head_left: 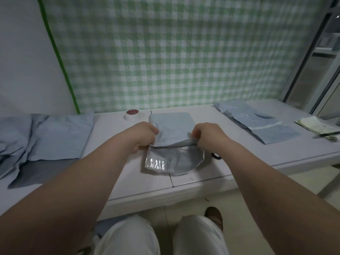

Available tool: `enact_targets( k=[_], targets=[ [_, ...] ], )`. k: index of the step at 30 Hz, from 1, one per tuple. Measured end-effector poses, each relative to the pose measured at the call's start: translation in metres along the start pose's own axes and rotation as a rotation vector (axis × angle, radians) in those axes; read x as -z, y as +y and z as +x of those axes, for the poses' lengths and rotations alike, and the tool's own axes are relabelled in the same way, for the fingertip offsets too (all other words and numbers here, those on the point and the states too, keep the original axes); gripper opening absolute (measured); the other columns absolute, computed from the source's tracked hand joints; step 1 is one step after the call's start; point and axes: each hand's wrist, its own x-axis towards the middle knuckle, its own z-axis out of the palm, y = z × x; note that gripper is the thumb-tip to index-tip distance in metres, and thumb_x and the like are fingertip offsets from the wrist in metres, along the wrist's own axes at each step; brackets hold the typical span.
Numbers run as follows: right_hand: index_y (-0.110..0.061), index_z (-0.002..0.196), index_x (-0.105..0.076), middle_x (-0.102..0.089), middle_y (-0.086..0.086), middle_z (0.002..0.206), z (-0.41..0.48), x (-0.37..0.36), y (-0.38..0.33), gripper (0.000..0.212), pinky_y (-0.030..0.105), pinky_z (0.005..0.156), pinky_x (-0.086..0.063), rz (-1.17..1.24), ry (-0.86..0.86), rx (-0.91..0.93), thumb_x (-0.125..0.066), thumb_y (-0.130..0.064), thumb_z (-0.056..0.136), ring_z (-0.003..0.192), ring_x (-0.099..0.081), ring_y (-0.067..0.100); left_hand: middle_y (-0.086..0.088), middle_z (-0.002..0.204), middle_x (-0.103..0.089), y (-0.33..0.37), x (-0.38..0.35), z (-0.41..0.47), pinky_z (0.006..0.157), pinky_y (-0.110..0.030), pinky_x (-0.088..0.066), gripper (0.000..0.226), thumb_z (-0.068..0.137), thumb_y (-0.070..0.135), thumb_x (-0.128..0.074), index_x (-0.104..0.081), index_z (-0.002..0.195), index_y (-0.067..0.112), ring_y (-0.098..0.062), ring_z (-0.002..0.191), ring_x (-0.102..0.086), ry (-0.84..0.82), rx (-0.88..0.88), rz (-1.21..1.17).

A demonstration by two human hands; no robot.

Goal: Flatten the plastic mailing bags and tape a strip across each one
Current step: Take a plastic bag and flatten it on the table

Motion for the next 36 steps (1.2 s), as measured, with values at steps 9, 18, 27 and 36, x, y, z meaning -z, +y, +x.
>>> enact_targets(
  k=[9, 18, 27, 36],
  targets=[
    [-0.008, 0.108, -0.069, -0.065, 0.009, 0.114, -0.022, -0.002, 0.0, 0.03, 0.031, 0.09, -0.049, -0.399, -0.226, 0.026, -0.048, -0.004, 0.086, 0.105, -0.059, 0.025, -0.013, 0.077, -0.05, -0.021, 0.004, -0.026, 0.04, -0.024, -0.052, 0.029, 0.09, -0.014, -0.041, -0.058, 0.109, 0.001, -0.016, 0.037, -0.056, -0.082, 0.1, 0.021],
    [-0.015, 0.099, -0.067, -0.063, 0.005, 0.109, 0.003, -0.005, -0.002, 0.024, 0.031, 0.08, -0.05, -0.087, 0.037, -0.072, -0.049, -0.01, 0.085, 0.098, -0.059, 0.025, -0.007, 0.093, -0.062, -0.006, -0.002, -0.003, 0.068, -0.029, -0.048, 0.025, 0.089, 0.008, -0.046, -0.066, 0.104, 0.005, -0.024, 0.084, -0.057, 0.105, -0.15, 0.806],
    [-0.006, 0.144, -0.034, -0.031, 0.012, 0.151, 0.029, -0.052, -0.024, 0.048, 0.033, 0.111, -0.025, 0.017, 0.04, 0.181, -0.039, -0.019, 0.098, 0.139, -0.029, 0.025, -0.013, 0.141, -0.034, -0.038, -0.041, 0.042, 0.102, -0.047, -0.03, 0.038, 0.101, 0.032, -0.027, -0.038, 0.13, 0.009, -0.028, 0.131, -0.034, 0.094, -0.385, 0.942],
    [-0.011, 0.139, -0.03, -0.033, 0.009, 0.14, 0.04, -0.078, -0.014, 0.049, 0.04, 0.104, -0.025, -0.145, 0.01, 0.19, -0.026, -0.037, 0.098, 0.128, -0.031, 0.026, -0.013, 0.159, 0.002, -0.044, -0.043, 0.034, 0.115, -0.049, -0.006, 0.064, 0.097, 0.054, -0.015, -0.004, 0.152, 0.022, -0.026, 0.146, -0.002, 0.125, -0.191, 0.988]
  ],
)
